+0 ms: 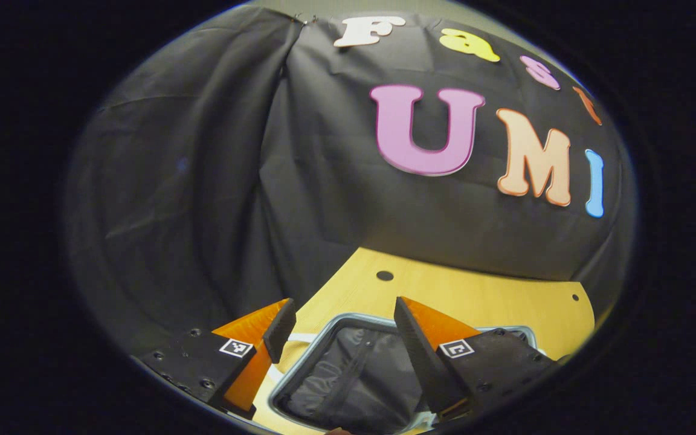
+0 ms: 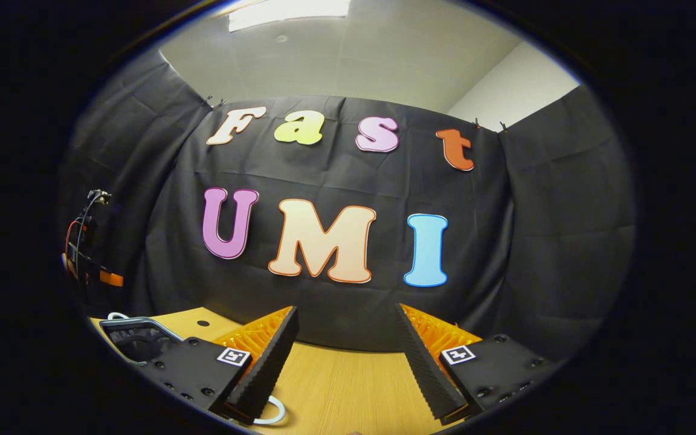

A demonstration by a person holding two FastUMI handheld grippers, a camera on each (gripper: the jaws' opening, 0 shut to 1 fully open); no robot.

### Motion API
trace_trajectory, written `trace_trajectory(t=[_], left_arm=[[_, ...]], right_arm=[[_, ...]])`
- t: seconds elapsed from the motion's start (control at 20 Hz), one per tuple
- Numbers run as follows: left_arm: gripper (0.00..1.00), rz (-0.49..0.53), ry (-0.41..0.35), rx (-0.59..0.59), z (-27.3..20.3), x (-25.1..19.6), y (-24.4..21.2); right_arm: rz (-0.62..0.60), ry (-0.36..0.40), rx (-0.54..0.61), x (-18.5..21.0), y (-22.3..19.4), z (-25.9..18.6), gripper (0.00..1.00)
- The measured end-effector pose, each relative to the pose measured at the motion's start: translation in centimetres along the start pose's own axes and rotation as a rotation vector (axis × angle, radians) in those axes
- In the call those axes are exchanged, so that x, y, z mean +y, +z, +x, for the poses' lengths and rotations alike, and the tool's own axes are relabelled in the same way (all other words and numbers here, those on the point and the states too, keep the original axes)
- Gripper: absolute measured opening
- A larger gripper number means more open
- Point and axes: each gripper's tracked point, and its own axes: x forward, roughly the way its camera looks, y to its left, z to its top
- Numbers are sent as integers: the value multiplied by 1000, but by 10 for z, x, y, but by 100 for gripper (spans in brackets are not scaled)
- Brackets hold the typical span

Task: First open the suitcase, pack the skin care products into it, and then close the suitcase.

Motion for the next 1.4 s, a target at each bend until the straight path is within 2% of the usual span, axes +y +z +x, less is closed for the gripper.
trace_trajectory(t=[0.2, 0.55, 1.0, 1.4], left_arm=[[95, 60, -70, -40, -31, -66, 7], [95, 47, -211, -39, -74, -176, -11], [95, 23, -361, 21, -122, -277, -50], [96, 45, -521, 143, -163, -368, -112]], right_arm=[[27, 6, 0, -27, -1, -6, 98], [45, 32, 2, -69, -7, -18, 98], [72, 54, 8, -112, -16, -33, 98], [67, 70, 20, -134, -25, -44, 98]])
